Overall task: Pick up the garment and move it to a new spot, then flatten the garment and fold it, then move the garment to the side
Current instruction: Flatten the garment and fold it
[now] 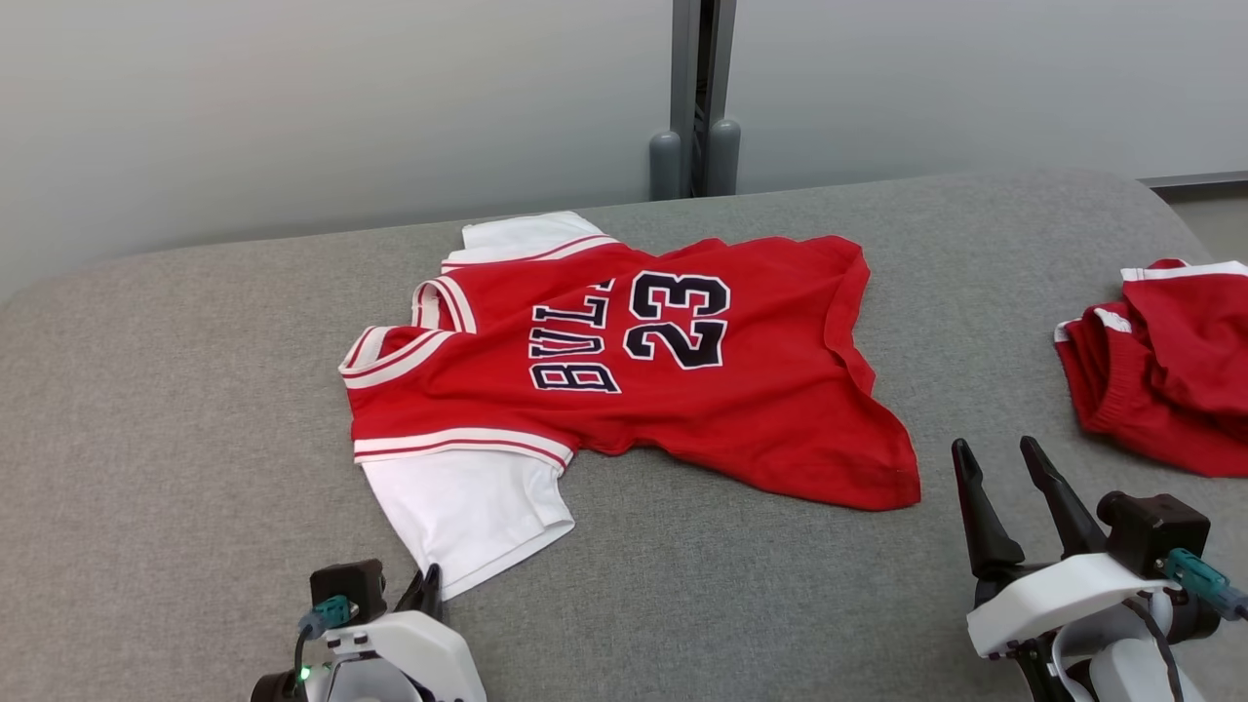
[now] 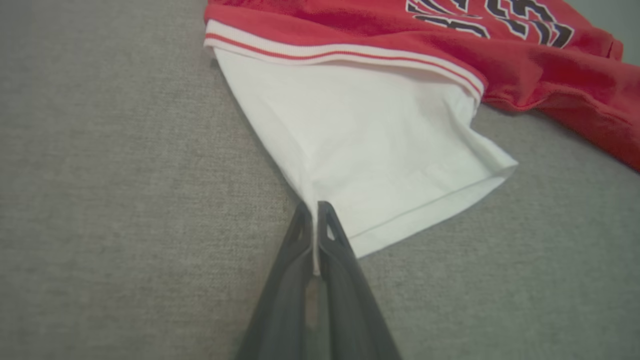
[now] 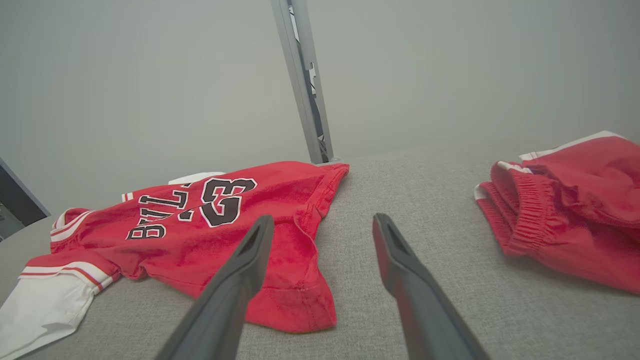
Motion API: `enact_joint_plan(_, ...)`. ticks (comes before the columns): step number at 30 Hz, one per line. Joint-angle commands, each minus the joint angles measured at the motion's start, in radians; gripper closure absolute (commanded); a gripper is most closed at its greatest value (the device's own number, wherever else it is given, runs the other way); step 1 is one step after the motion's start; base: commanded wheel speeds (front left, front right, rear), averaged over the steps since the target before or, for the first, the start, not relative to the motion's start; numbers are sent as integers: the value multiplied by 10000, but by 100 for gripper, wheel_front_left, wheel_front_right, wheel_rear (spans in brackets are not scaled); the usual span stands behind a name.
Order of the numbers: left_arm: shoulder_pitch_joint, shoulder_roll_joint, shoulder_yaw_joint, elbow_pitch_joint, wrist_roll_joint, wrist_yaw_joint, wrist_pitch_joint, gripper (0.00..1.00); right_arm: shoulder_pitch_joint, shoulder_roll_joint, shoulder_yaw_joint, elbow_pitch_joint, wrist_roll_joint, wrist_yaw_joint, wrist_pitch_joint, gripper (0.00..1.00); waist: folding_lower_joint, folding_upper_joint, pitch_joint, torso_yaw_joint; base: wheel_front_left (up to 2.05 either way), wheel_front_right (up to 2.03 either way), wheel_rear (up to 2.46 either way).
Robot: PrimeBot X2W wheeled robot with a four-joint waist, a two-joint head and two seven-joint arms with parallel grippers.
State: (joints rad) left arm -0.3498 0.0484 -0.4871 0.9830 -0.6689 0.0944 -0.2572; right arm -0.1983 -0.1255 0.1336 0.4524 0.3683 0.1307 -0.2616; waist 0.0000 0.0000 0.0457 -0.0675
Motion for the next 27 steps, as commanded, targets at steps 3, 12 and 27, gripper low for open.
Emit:
enact_joint_plan(3,-200,49,-23,-177,186,164,-62,100,-165,-9,8,108,57,0,-50,0,0,0,-38,99,0,0,0)
enact_joint_plan(12,56,110,34,-1168,831,371,-79,100,-688,247,262,1847,1415,0,-50,0,0,0,-92,533,0,0,0)
enact_joint_plan(27,151,70,-276,-1526,981,306,-81,100,-1884,-174,1227,3906,2105,0,-51,0,0,0,83,808,0,0,0)
